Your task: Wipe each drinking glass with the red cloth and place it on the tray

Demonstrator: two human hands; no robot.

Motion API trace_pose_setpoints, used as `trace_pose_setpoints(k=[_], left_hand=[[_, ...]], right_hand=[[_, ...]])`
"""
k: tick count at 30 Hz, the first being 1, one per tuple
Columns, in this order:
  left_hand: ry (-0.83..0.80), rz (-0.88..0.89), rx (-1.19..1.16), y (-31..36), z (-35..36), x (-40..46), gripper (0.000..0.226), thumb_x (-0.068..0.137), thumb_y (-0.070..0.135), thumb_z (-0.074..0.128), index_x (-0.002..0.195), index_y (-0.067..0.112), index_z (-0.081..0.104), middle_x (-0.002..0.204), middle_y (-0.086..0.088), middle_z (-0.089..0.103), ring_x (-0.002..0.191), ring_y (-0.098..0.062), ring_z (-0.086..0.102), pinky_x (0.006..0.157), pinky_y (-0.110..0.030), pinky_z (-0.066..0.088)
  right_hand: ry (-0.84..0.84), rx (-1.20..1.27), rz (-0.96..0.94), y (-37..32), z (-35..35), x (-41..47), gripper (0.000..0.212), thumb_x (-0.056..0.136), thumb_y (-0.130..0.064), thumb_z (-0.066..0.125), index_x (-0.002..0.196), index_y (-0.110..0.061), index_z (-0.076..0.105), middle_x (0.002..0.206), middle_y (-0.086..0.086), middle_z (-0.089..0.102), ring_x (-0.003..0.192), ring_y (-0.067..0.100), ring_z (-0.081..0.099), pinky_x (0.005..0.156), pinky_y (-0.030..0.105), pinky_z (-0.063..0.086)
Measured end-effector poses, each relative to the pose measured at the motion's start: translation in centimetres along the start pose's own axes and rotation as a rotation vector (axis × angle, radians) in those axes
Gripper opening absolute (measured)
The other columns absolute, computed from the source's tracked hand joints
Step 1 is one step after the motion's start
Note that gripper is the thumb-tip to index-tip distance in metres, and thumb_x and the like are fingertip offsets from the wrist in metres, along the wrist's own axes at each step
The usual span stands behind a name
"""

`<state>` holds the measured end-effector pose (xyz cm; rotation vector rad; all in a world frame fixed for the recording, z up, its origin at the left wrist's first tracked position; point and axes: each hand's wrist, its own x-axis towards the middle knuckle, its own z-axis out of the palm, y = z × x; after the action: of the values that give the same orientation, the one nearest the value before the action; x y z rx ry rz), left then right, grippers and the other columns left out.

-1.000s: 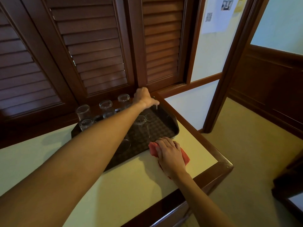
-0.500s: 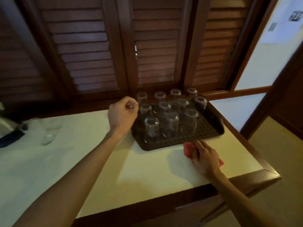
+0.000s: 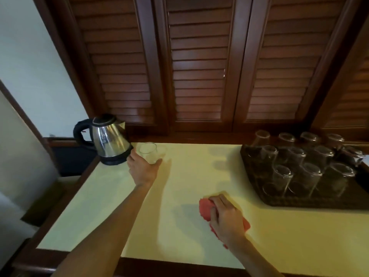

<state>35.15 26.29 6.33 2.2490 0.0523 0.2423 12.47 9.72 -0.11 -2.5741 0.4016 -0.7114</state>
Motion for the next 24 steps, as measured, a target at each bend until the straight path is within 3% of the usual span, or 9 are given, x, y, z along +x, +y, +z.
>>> trace_pose_setpoints(k=[4,8,10,13,15,18,20,22,24], left_hand=[[-0.144,-0.023,-0.082,-1.4,0.6,2.9,0.112,0.079,0.034,0.090,0.160,0.003,0.021,0.164,-0.019,0.035,0.151,-0.038,0.034,0.122,-0.049,0.034],[-0.193,-0.004,-0.110,-1.4,0.9,3.7,0.075,0.088,0.030,0.083,0.146,0.001,0.044,0.147,-0.019,0.056,0.137,-0.038,0.052,0.102,-0.040,0.049],[-0.187,0.012,-0.157,-1.1,0.7,3.4,0.066,0.088,0.028,0.083,0.139,0.001,0.050,0.137,-0.017,0.061,0.130,-0.035,0.058,0.090,-0.030,0.050],[-0.183,0.095,-0.324,0.7,-0.5,2.2,0.060,0.083,0.028,0.088,0.131,0.007,0.057,0.119,-0.008,0.067,0.118,-0.027,0.063,0.097,-0.029,0.047],[-0.254,0.128,-0.489,2.8,-2.1,1.1,0.055,0.081,0.023,0.088,0.128,0.011,0.060,0.113,-0.005,0.069,0.113,-0.022,0.066,0.103,-0.035,0.050],[-0.452,0.112,-0.796,7.0,-5.9,-2.0,0.039,0.089,0.020,0.079,0.125,0.018,0.066,0.115,-0.004,0.071,0.114,-0.024,0.069,0.096,-0.046,0.058],[-0.578,0.083,-0.957,9.4,-8.1,-4.4,0.037,0.090,0.029,0.073,0.125,0.018,0.069,0.119,-0.008,0.072,0.114,-0.025,0.070,0.087,-0.046,0.061],[-0.668,0.044,-1.053,11.5,-9.6,-6.7,0.043,0.088,0.037,0.067,0.124,0.015,0.071,0.113,-0.010,0.074,0.107,-0.026,0.071,0.084,-0.046,0.063],[-0.711,0.037,-1.114,13.2,-10.5,-8.8,0.039,0.090,0.036,0.065,0.122,0.015,0.075,0.110,-0.011,0.075,0.105,-0.028,0.069,0.084,-0.043,0.060]], right_hand=[[0.004,0.024,0.014,0.7,0.6,-0.1,0.020,0.095,-0.016,0.060,0.112,-0.021,0.067,0.107,-0.002,0.069,0.079,0.012,0.067,0.073,0.032,0.059],[0.101,0.229,0.158,-0.2,0.2,0.7,0.013,0.103,-0.022,0.056,0.113,-0.025,0.064,0.098,0.000,0.072,0.064,0.002,0.063,0.060,0.017,0.053],[0.173,0.562,0.433,-2.0,-1.2,2.1,0.011,0.106,-0.024,0.051,0.109,-0.029,0.061,0.087,0.003,0.069,0.056,0.007,0.067,0.052,0.021,0.055],[0.212,1.044,0.958,-3.8,-4.2,5.1,0.019,0.107,-0.023,0.047,0.108,-0.013,0.063,0.078,0.009,0.066,0.061,0.022,0.064,0.056,0.033,0.053],[0.220,1.292,1.122,-4.8,-6.6,7.3,0.024,0.106,-0.023,0.049,0.104,-0.006,0.066,0.078,0.011,0.065,0.065,0.023,0.063,0.060,0.036,0.052],[0.309,1.396,1.004,-7.4,-10.4,10.3,0.029,0.104,-0.023,0.053,0.122,-0.004,0.064,0.093,0.008,0.067,0.083,0.022,0.064,0.073,0.036,0.053],[0.389,1.389,0.824,-9.8,-12.8,11.3,0.021,0.106,-0.027,0.049,0.120,-0.017,0.061,0.092,0.001,0.063,0.078,0.017,0.061,0.065,0.033,0.051],[0.411,1.343,0.594,-13.1,-14.8,11.2,0.015,0.107,-0.036,0.044,0.105,-0.036,0.058,0.088,-0.004,0.063,0.070,0.014,0.062,0.066,0.034,0.055],[0.380,1.175,0.244,-15.8,-14.9,9.7,0.018,0.108,-0.038,0.042,0.106,-0.042,0.059,0.087,-0.011,0.069,0.071,0.010,0.066,0.067,0.033,0.056]])
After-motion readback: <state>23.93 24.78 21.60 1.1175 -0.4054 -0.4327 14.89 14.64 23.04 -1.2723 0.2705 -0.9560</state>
